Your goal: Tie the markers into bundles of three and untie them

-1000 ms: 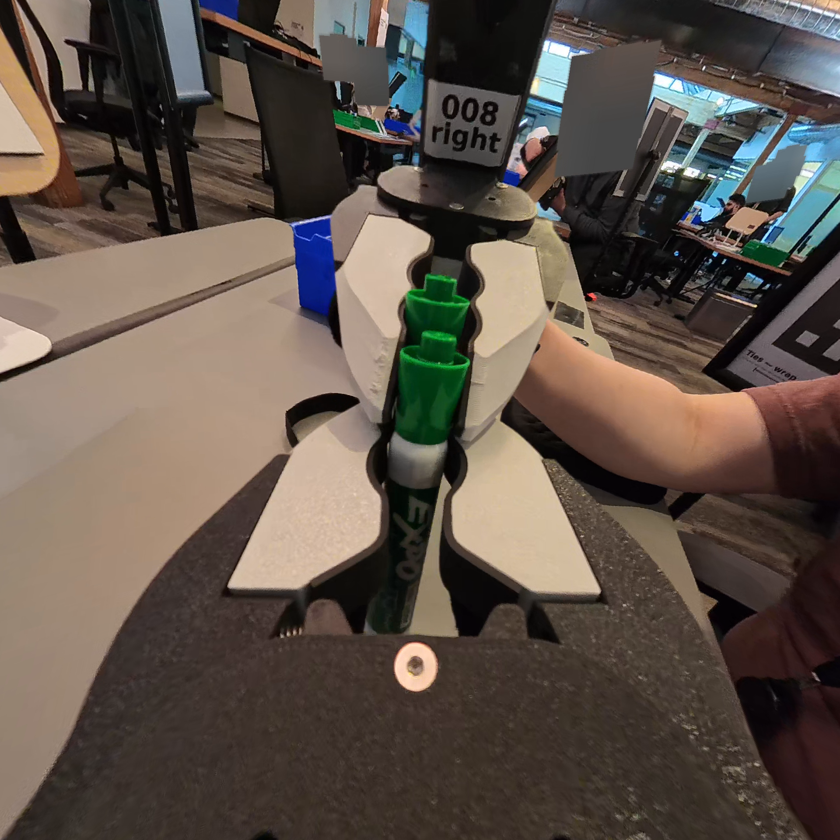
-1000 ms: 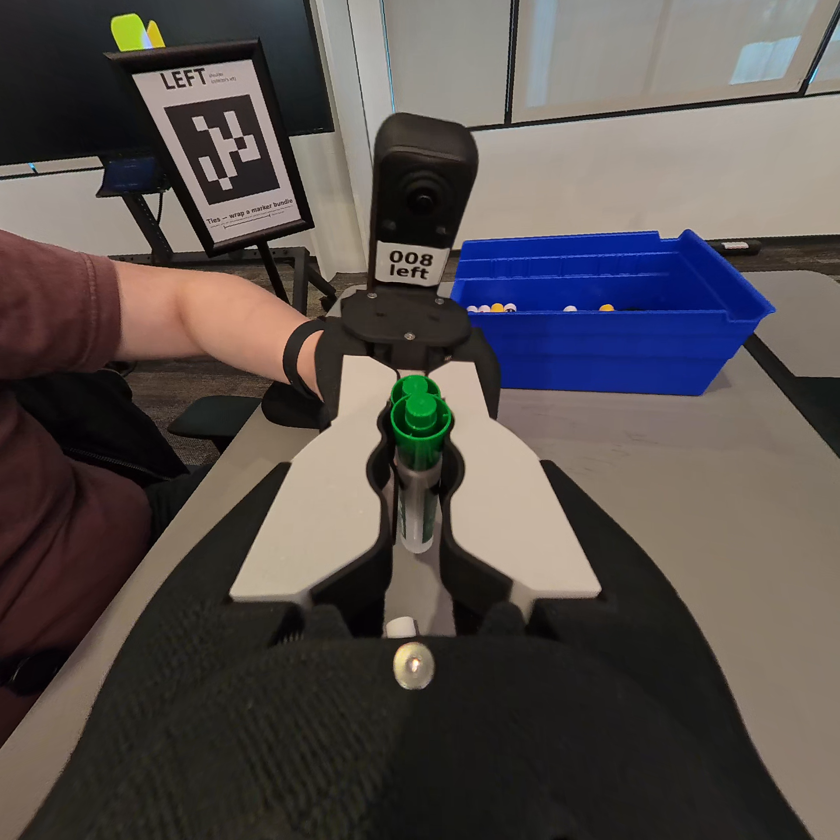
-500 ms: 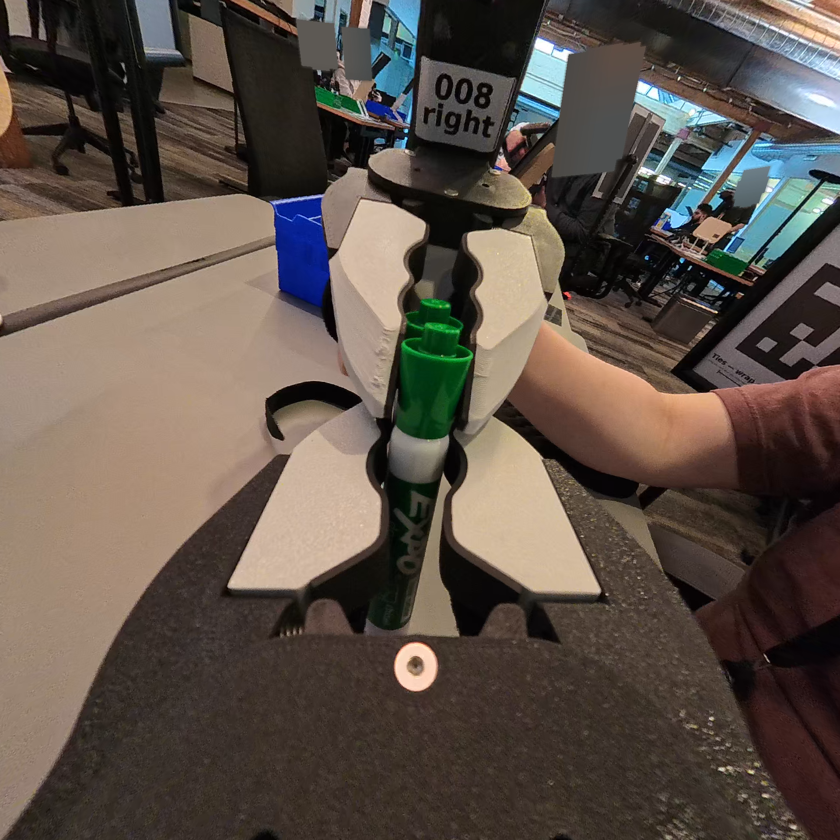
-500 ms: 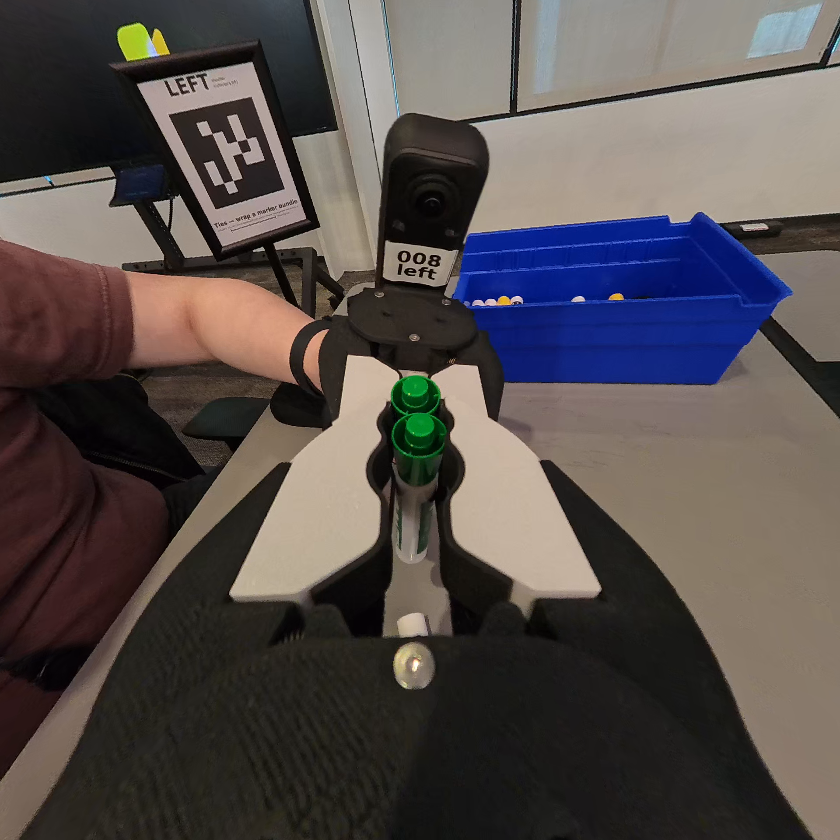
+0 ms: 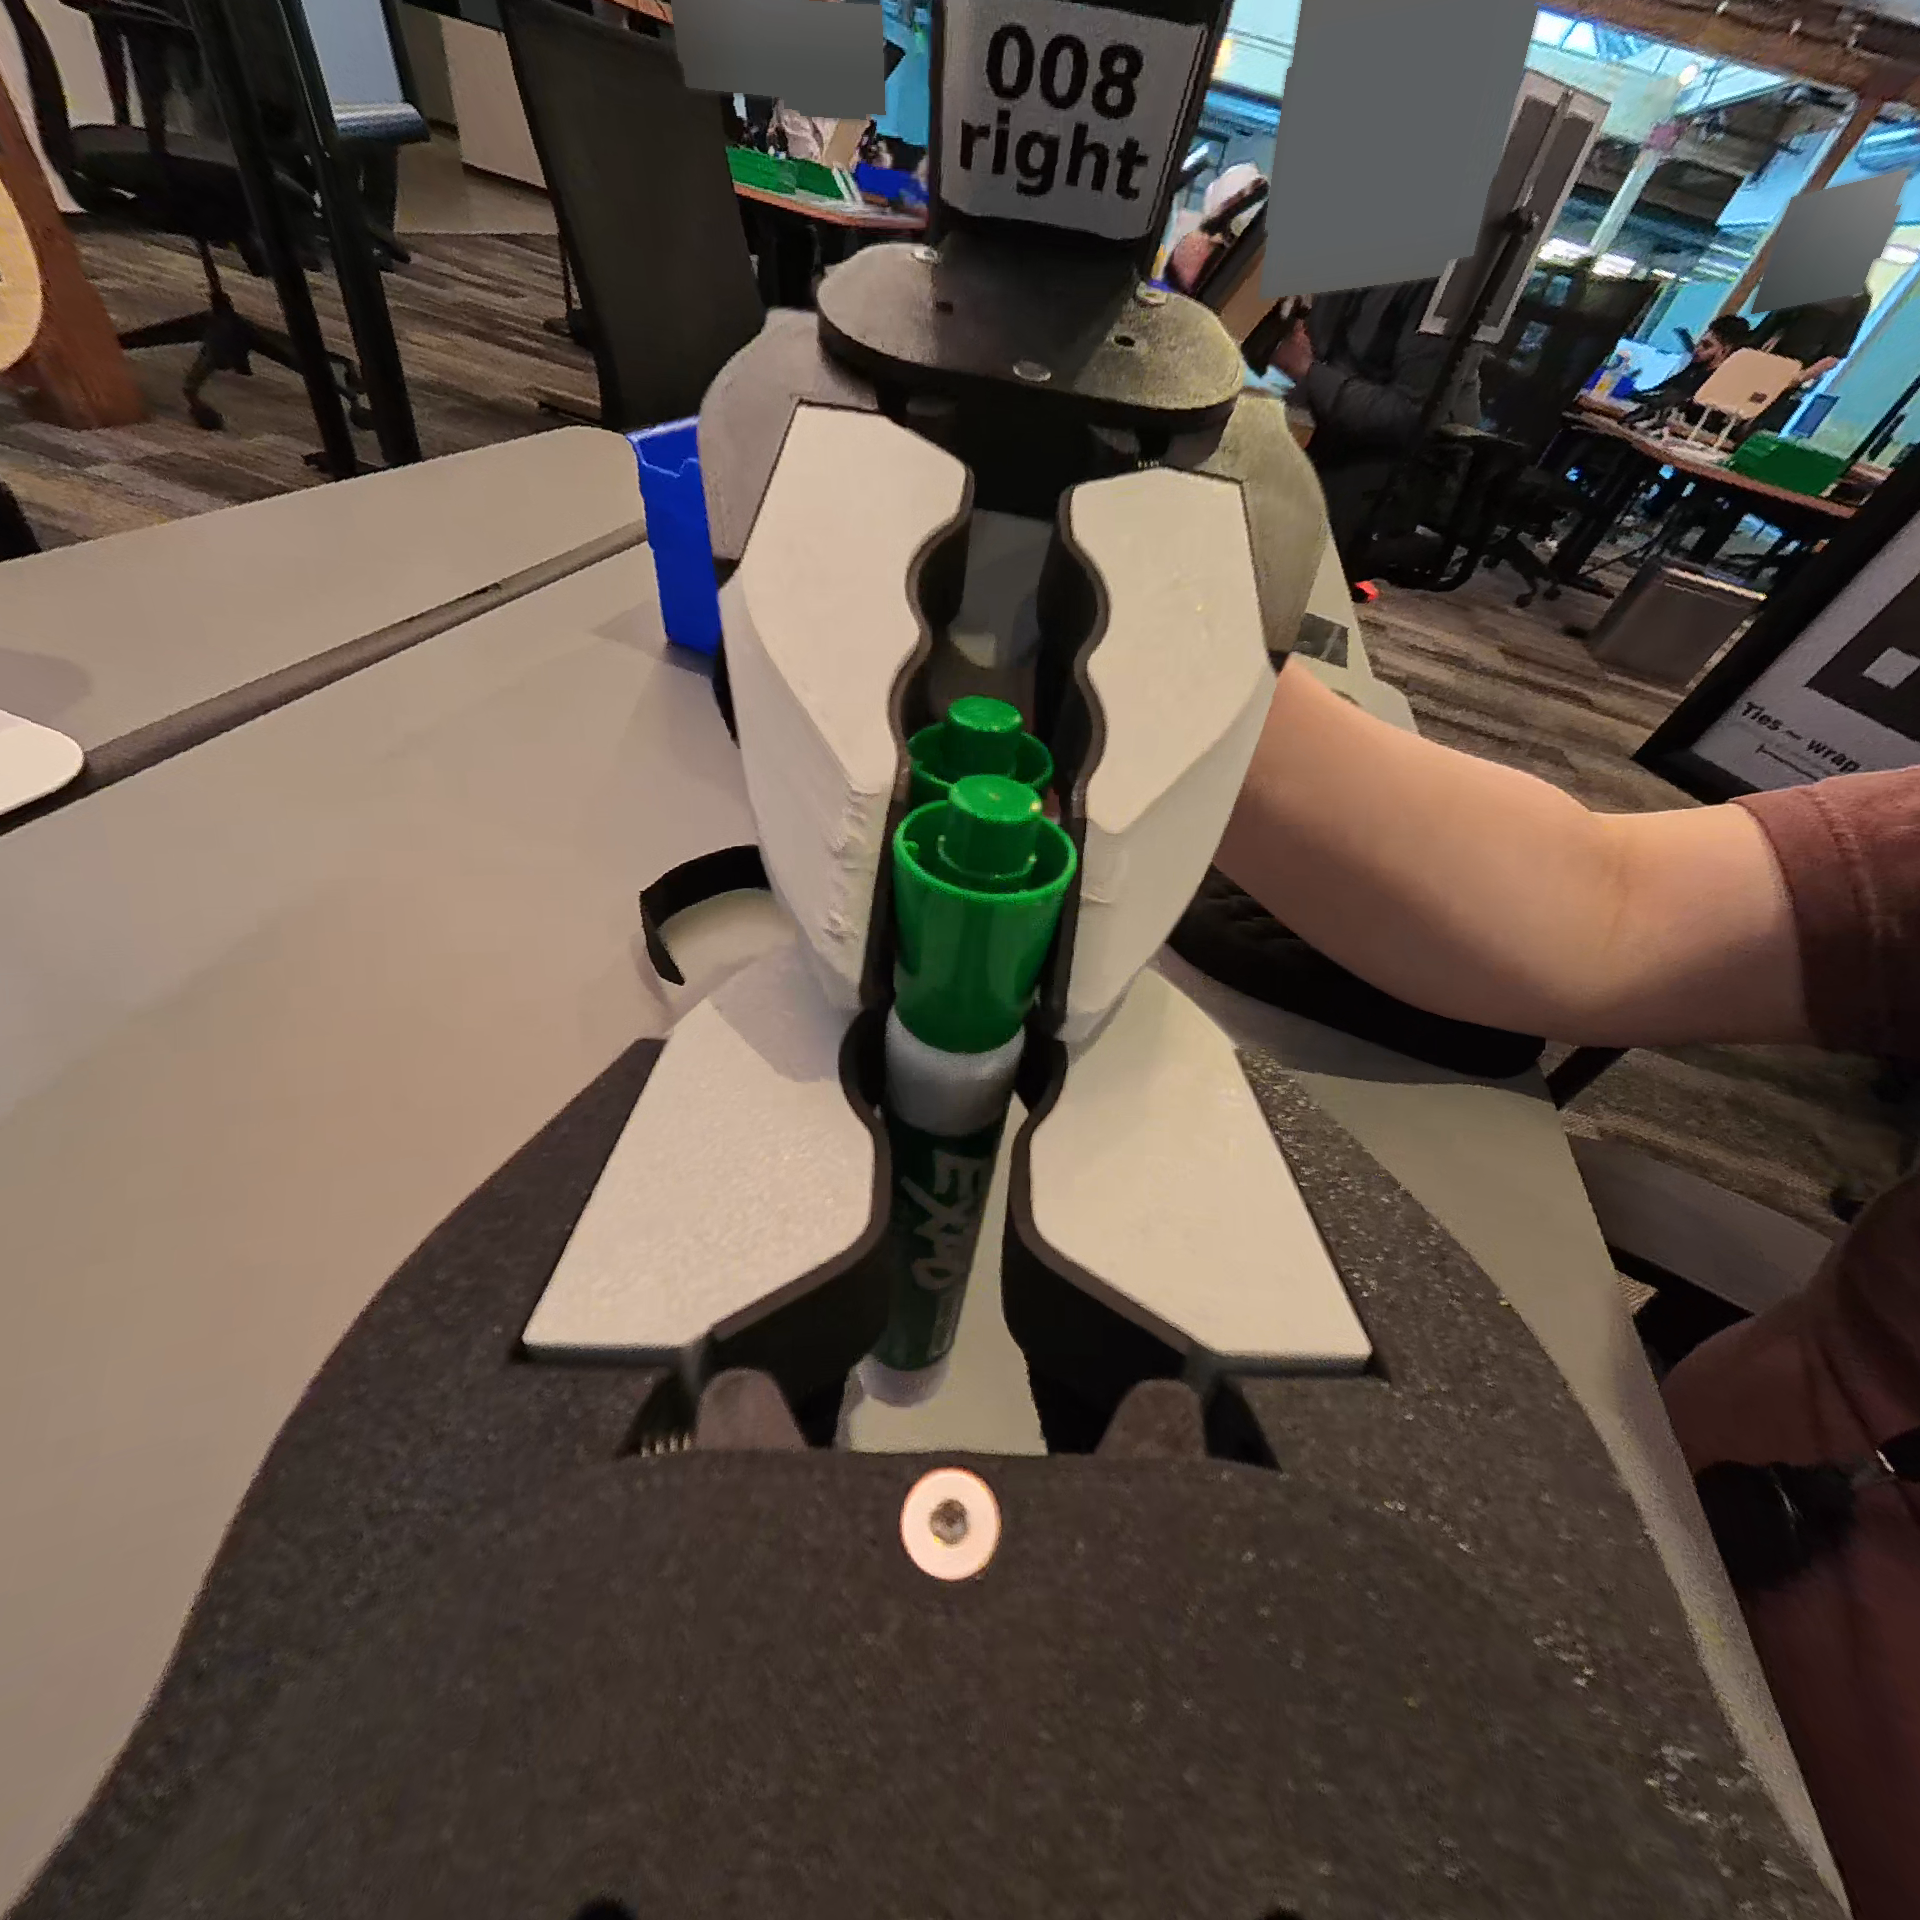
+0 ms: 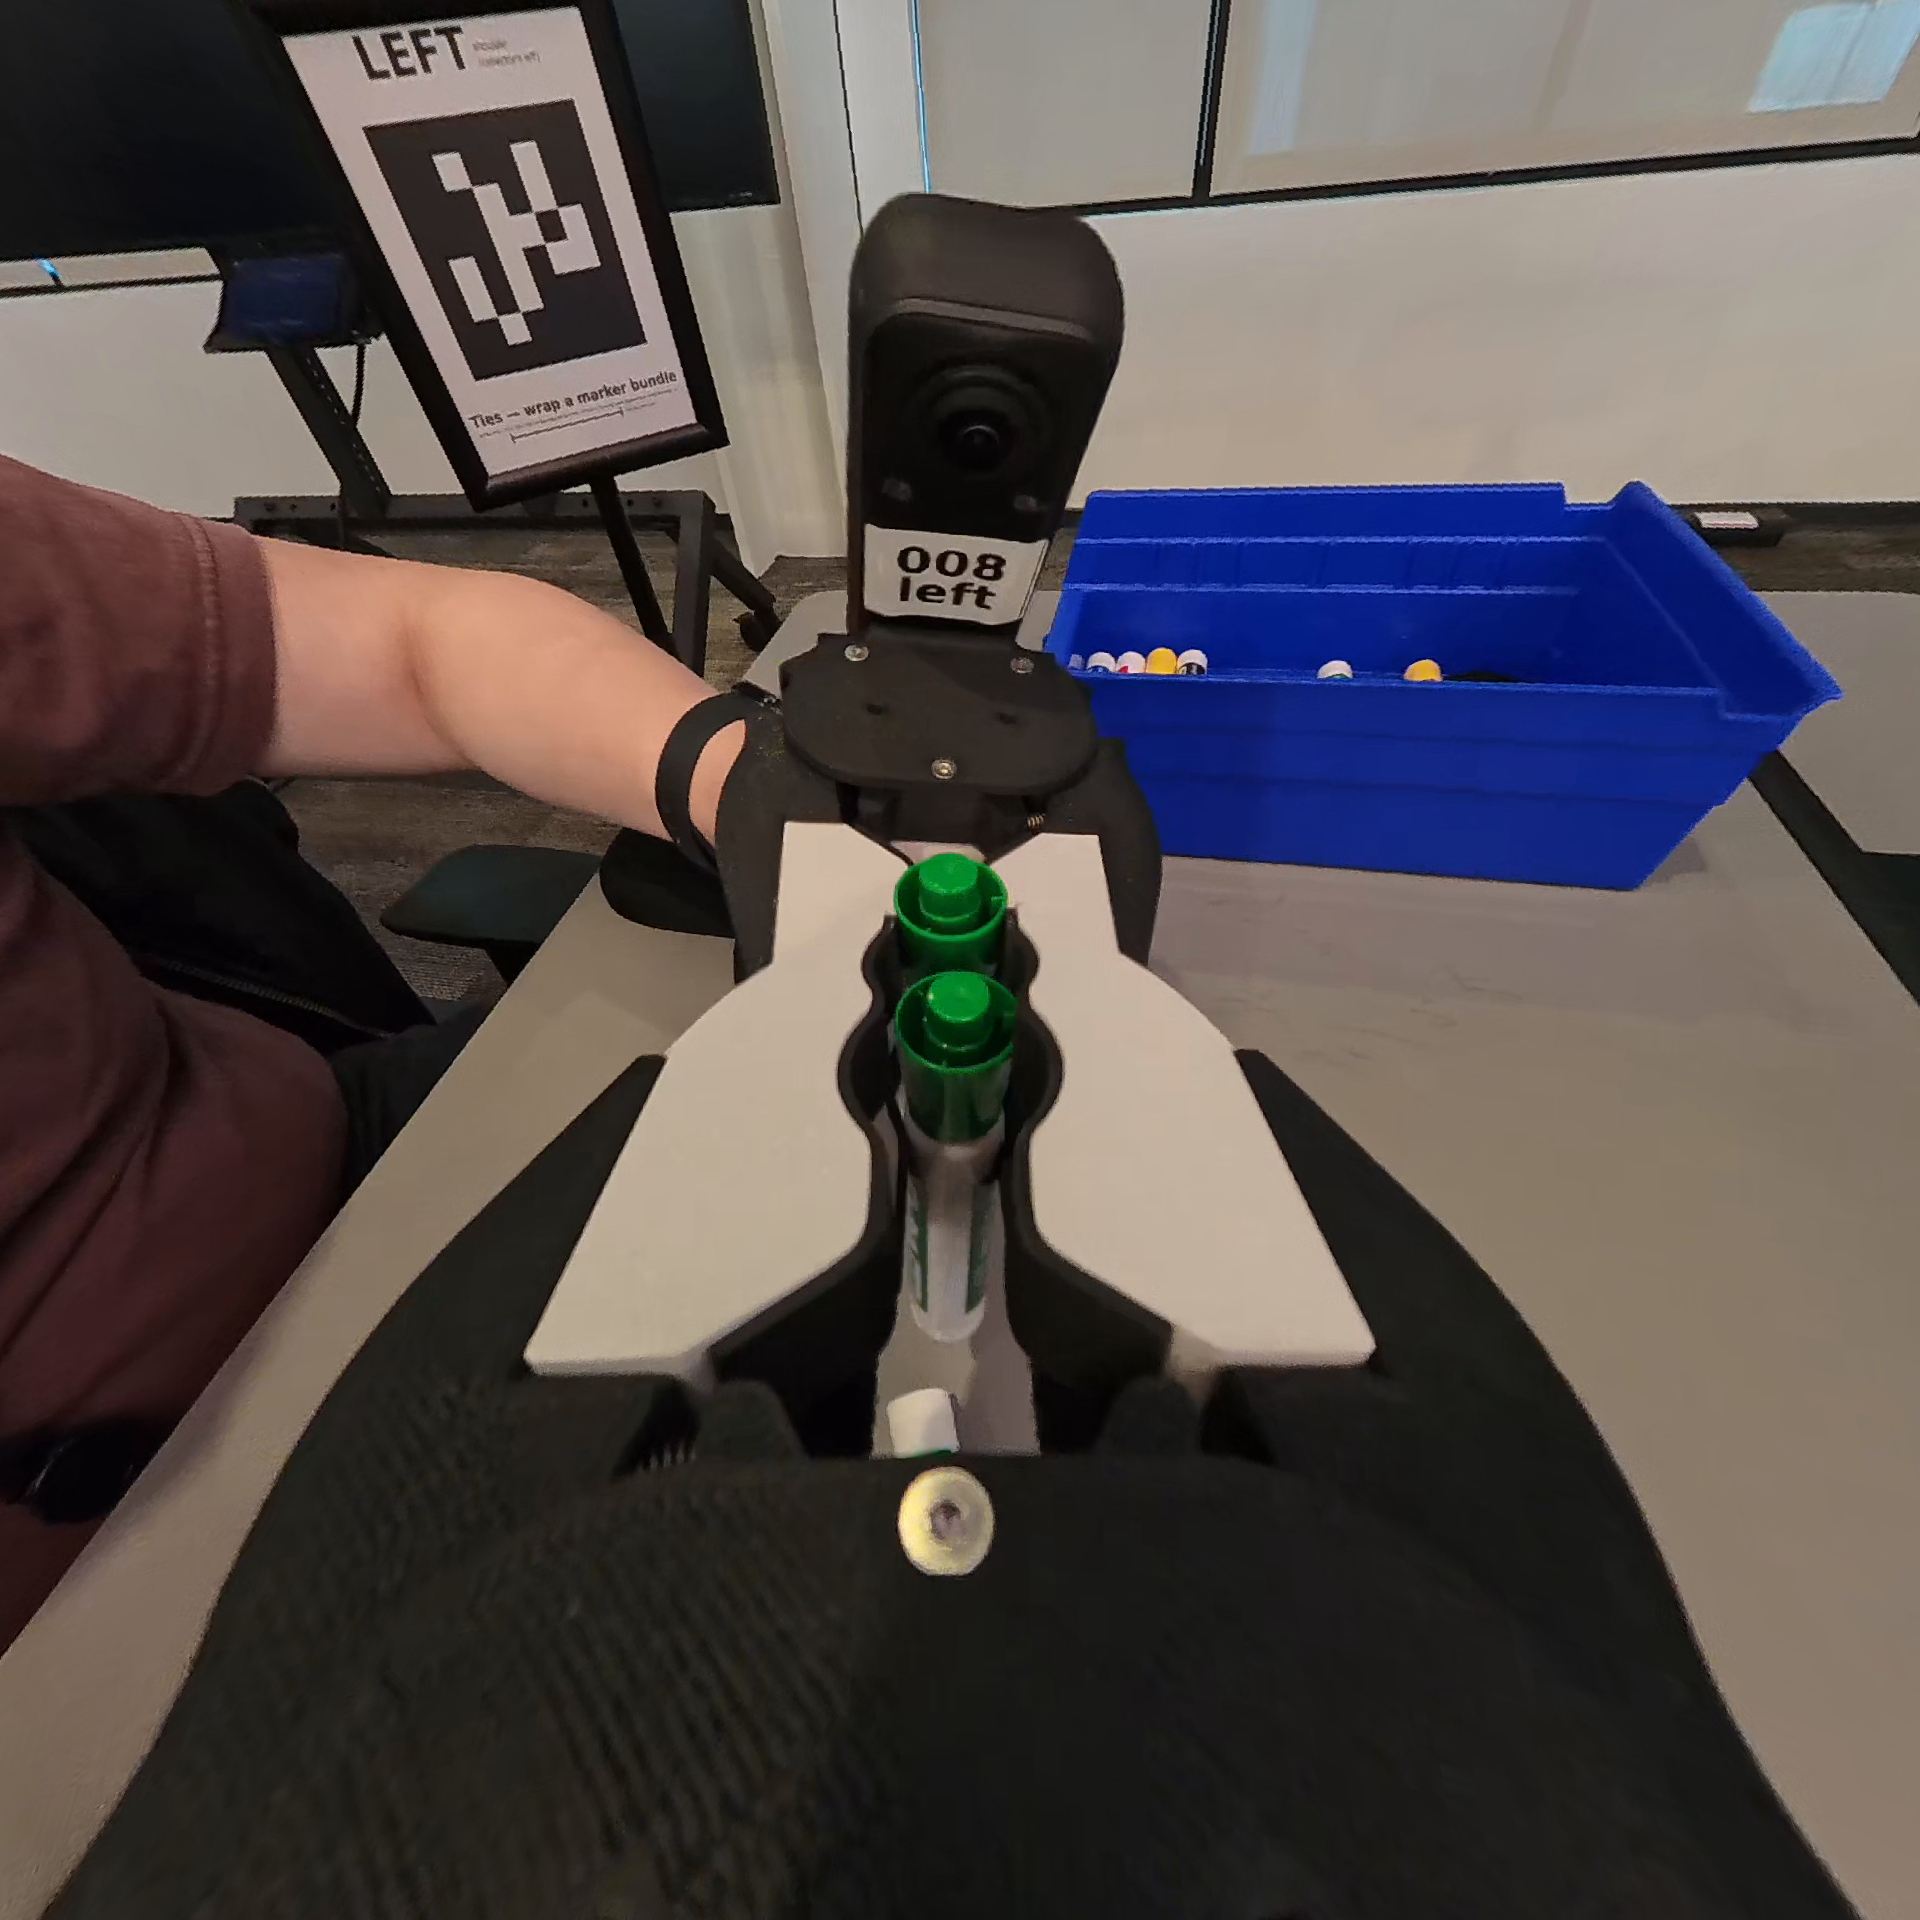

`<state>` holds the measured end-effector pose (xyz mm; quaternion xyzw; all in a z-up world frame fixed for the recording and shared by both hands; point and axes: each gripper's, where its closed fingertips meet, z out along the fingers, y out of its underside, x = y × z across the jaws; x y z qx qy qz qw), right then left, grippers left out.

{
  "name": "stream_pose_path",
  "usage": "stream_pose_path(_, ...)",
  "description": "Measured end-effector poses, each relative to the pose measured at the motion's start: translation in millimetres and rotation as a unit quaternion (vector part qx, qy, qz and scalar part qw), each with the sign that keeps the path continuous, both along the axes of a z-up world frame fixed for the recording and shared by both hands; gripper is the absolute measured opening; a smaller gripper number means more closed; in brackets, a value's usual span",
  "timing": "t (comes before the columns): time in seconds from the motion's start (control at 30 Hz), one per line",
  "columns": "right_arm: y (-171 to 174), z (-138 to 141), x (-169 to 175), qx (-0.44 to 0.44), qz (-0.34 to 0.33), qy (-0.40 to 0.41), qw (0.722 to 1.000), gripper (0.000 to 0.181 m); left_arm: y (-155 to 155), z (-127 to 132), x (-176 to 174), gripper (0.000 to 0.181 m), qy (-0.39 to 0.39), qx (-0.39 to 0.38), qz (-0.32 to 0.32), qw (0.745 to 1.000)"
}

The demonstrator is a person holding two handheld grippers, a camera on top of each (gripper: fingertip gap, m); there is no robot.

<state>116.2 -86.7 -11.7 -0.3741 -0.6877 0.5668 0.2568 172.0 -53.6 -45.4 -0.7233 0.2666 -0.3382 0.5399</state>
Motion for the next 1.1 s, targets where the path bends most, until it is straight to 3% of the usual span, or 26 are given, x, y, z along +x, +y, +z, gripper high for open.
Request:
stream_pose_path(0.4, 1, 3, -1, -0.003, -0.004, 0.017, 1.0, 0.02, 0, -4, 1, 0.019, -0.007, 0.007, 0.001, 1.0)
stream_pose_path(0.5, 3, 6, -1, -0.008, -0.014, 0.009, 1.0, 0.028, 3, -5, -2, 0.019, -0.002, -0.005, 0.007, 1.0)
stream_pose_path(0.57, 3, 5, -1, 0.004, -0.016, 0.007, 1.0, 0.006, 2, -8, -2, 0.018, 0.006, -0.012, 0.002, 1.0)
stream_pose_path(0.73, 5, -2, 3, 0.038, -0.012, -0.005, 0.999, 0.002, 0, -14, 3, 0.018, 0.02, -0.009, -0.001, 1.0)
stream_pose_path(0.9, 14, 5, 12, 0.043, -0.026, 0.005, 0.999, 0.028, 3, -24, -2, 0.018, 0.009, -0.013, 0.015, 1.0)
stream_pose_path(1.1, 18, -16, 24, 0.042, 0.0, -0.041, 0.998, 0.033, 3, -21, 0, 0.018, -0.045, 0.006, 0.025, 0.999)
